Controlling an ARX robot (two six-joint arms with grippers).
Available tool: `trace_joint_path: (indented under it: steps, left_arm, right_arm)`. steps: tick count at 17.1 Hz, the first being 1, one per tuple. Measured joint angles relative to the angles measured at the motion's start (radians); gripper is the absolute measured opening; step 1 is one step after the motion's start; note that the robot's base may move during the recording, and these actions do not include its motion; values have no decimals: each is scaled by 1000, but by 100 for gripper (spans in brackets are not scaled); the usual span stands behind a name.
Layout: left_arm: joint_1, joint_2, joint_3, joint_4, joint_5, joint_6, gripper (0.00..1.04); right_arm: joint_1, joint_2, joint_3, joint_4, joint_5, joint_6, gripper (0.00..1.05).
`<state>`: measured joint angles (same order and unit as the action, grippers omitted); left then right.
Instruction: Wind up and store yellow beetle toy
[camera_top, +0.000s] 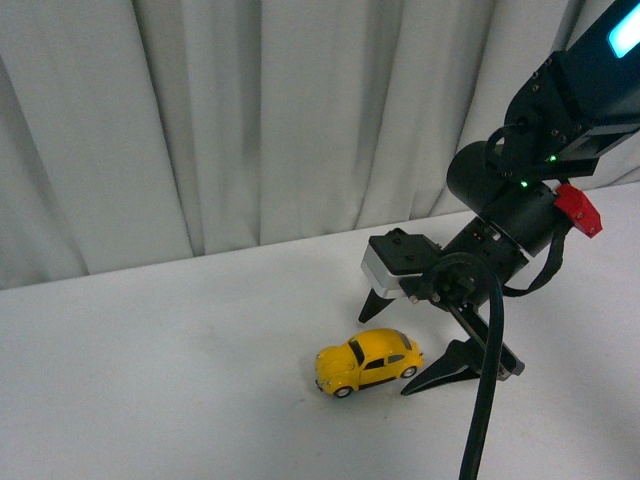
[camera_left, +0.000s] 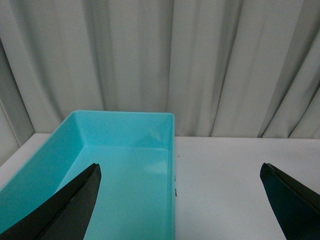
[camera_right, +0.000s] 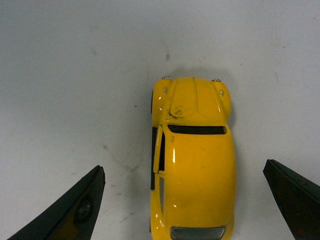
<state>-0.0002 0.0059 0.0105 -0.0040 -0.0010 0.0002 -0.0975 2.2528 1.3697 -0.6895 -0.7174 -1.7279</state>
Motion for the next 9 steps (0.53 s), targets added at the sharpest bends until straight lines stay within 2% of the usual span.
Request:
trace_joint_path:
  steps: [5, 9]
  left_arm:
    - [0, 0, 0, 0, 0, 0, 98]
    - [0, 0, 0, 0, 0, 0, 98]
  right_arm:
    - [34, 8, 8, 39, 42, -1, 97]
    - [45, 19, 11, 40, 72, -2, 57]
